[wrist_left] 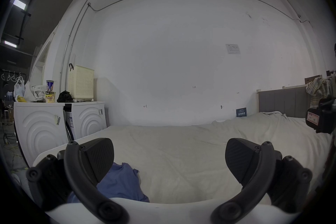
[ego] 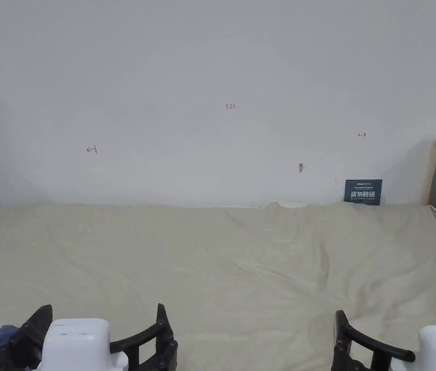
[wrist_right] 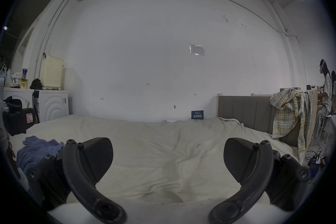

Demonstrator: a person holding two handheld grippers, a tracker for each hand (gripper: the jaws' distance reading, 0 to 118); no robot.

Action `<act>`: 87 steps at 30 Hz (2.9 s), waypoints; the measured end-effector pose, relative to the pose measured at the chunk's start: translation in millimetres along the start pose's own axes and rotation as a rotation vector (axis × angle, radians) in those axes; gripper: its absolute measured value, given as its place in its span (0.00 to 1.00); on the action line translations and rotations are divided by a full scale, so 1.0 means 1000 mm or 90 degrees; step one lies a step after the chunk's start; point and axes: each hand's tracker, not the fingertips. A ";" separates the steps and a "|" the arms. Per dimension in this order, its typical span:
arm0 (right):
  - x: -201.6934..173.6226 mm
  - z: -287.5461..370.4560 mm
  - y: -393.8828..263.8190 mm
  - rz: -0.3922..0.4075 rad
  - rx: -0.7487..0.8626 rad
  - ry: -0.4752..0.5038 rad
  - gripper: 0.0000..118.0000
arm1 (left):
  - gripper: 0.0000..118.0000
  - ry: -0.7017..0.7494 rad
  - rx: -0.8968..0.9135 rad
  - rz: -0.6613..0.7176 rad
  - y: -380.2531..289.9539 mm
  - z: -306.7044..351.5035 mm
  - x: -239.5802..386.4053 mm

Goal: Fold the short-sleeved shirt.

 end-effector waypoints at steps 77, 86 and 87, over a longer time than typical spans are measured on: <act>-0.169 -0.034 -0.031 0.110 -0.304 0.347 0.00 | 0.58 -0.029 -0.799 0.068 -0.149 -0.181 -0.273; -0.153 -0.024 -0.018 0.079 -0.287 0.375 0.00 | 0.01 -0.035 -0.706 0.135 -0.099 -0.159 -0.291; -0.148 -0.024 -0.015 0.079 -0.282 0.374 0.00 | 0.01 -0.031 -0.673 0.150 -0.080 -0.153 -0.295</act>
